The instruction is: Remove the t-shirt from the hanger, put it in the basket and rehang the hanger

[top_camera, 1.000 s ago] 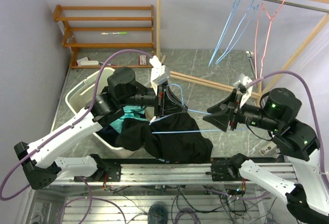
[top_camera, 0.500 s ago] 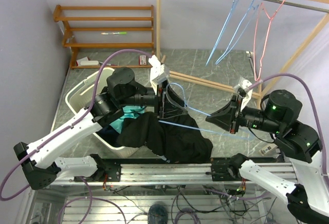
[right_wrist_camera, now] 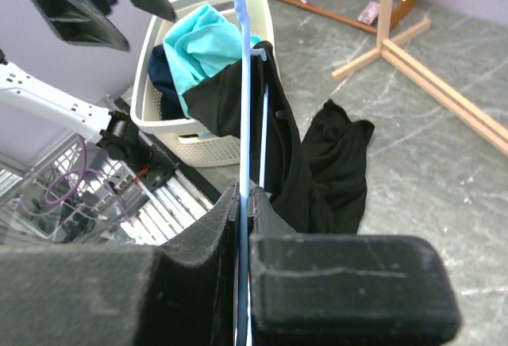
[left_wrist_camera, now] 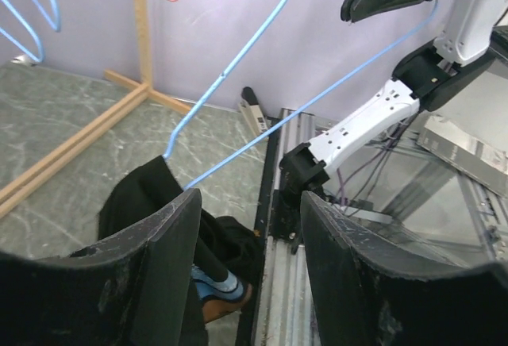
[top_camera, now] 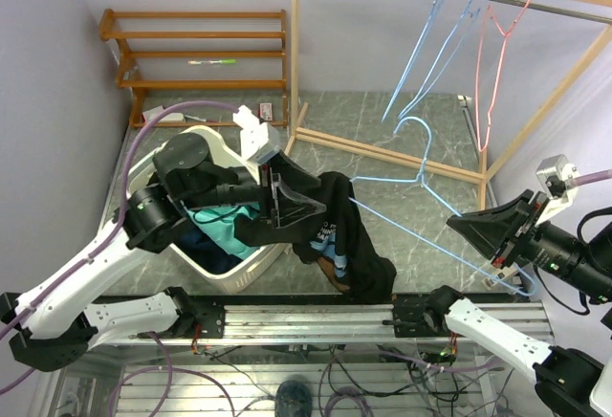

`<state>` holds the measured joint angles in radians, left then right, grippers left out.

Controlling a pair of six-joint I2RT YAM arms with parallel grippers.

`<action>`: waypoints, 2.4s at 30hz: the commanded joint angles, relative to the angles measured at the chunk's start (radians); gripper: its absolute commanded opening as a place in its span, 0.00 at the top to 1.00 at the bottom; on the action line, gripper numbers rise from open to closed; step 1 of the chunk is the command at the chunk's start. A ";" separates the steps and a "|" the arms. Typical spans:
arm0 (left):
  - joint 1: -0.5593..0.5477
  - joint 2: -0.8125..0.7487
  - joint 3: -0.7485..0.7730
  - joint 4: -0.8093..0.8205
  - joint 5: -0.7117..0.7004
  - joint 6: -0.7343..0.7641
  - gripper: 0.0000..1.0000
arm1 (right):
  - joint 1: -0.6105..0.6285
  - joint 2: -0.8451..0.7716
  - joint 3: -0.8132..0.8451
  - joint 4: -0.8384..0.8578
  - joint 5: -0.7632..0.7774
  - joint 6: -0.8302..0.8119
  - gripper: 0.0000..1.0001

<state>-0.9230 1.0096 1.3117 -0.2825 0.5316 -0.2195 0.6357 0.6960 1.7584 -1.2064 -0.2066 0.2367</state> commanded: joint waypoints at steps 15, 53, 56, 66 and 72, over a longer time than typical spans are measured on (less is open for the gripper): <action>-0.005 -0.103 -0.062 -0.194 -0.296 0.083 0.40 | -0.005 0.120 -0.085 -0.109 0.137 0.072 1.00; -0.004 -0.504 -0.434 -0.197 -0.591 -0.036 0.40 | -0.005 0.577 -0.113 1.138 0.753 -0.138 1.00; -0.003 -0.493 -0.437 -0.194 -0.565 -0.037 0.40 | -0.005 0.620 -0.111 1.184 0.766 -0.151 1.00; -0.003 -0.516 -0.443 -0.199 -0.567 -0.037 0.39 | -0.007 0.681 -0.117 1.283 0.819 -0.166 1.00; -0.003 -0.508 -0.444 -0.203 -0.556 -0.038 0.39 | -0.014 0.771 -0.048 1.229 0.818 -0.173 1.00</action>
<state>-0.9237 0.5022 0.8730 -0.4919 -0.0551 -0.2481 0.6312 1.4052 1.6543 0.0135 0.5930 0.0765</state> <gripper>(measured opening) 0.607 0.023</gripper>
